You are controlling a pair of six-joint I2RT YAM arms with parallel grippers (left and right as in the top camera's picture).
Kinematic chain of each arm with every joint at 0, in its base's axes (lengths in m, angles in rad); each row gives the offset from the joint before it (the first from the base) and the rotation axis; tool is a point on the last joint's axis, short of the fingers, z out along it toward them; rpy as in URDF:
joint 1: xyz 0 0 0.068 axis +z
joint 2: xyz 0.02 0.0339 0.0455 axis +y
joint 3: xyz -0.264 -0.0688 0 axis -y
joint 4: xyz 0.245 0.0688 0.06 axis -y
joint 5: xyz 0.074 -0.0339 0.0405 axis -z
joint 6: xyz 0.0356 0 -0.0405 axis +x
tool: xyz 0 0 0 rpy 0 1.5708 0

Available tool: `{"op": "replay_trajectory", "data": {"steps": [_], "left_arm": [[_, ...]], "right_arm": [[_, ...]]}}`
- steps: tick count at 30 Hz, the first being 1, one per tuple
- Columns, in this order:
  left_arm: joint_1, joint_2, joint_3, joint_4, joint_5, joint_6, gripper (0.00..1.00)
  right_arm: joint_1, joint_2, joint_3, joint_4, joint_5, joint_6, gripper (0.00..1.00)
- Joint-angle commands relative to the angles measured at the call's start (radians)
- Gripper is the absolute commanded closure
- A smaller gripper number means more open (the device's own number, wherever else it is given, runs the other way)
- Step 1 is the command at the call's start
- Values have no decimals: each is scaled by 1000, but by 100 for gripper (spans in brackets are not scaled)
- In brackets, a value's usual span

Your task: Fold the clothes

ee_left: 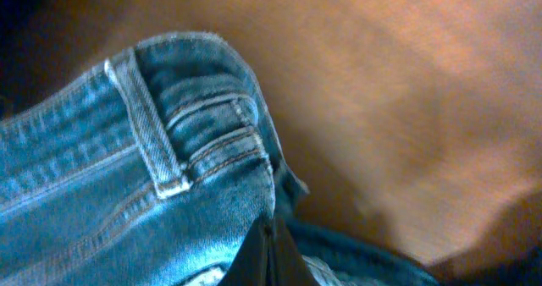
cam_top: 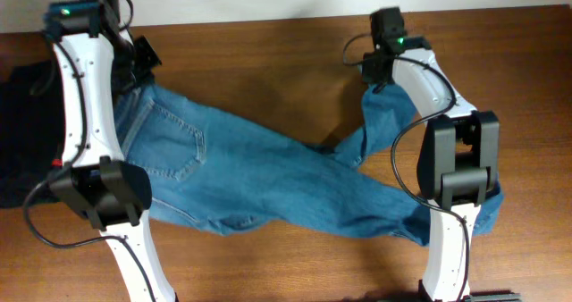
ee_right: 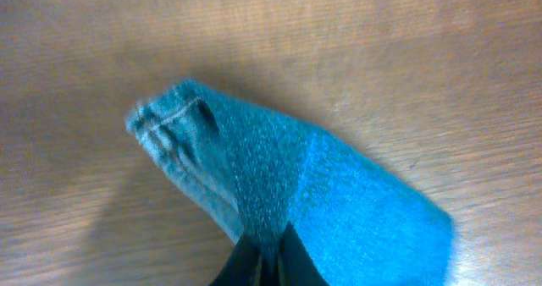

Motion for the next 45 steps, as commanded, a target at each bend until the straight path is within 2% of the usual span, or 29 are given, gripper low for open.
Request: {"op": "replay_trajectory", "data": {"steps": [1,5,10,16,19,23,28,33,38,45], "left_arm": [[-4,-3,129,-38,4,-8,99],[-4,-3,218,-77,3,7,99],[-18,-8,257,-79,30,24,100],[-75,-39,257,-79,41,67,99],[-92,-78,272,-79,-3,67,99],[-93,-156,292,-79,-34,66,100],[-98,-265,292,-79,-33,71,99],[-131,-365,292,-79,-29,150,99],[-181,-397,287,-79,-24,150,99],[-233,-397,102,-79,-23,150,99]], "right_arm": [[-14,-10,128,-47,5,-9,96],[-46,-10,267,-124,-16,-9,96],[-134,-10,388,-169,-172,-10,96],[-269,-6,395,-122,-322,-16,96],[-334,-4,395,-74,-432,-90,96],[-399,-4,395,-24,-483,-121,96],[-447,-4,395,39,-504,-153,96],[-468,-3,395,103,-508,-164,96],[-473,15,393,114,-509,-183,96],[-478,91,389,81,-509,-194,96]]}}
